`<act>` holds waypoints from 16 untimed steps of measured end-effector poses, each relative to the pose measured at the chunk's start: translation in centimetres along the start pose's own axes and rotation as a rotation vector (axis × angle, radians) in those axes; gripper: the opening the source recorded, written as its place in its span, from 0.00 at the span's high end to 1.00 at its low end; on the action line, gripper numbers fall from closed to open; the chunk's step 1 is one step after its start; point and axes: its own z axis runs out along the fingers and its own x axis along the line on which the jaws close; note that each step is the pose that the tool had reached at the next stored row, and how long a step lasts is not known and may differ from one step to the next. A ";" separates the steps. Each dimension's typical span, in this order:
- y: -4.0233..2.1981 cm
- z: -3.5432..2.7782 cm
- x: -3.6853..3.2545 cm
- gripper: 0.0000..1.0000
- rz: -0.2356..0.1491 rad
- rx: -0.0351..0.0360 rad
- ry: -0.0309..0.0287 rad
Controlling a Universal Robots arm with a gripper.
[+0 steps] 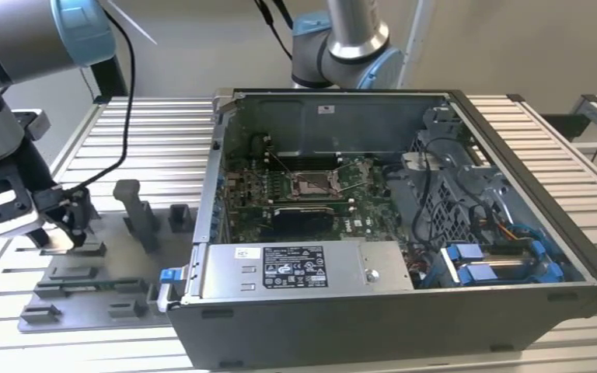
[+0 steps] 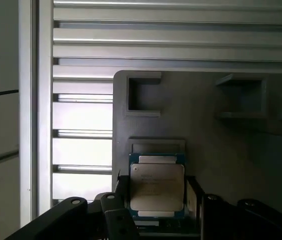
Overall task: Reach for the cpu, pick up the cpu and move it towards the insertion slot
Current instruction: 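Pick up the cpu and move it towards the insertion slot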
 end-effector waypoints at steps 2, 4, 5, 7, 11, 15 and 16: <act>0.01 -0.26 0.00 1.00 0.000 -0.0001 -0.0001; 0.02 -0.69 0.00 1.00 0.000 -0.0001 0.0000; 0.03 -0.95 0.00 1.00 0.000 -0.0002 -0.0001; 0.04 -1.41 0.00 1.00 0.000 -0.0001 0.0000; 0.06 -2.26 0.00 1.00 0.000 -0.0002 -0.0002; 0.09 -3.30 0.00 1.00 0.000 -0.0001 0.0000; 0.10 -3.55 0.00 1.00 0.000 -0.0001 -0.0001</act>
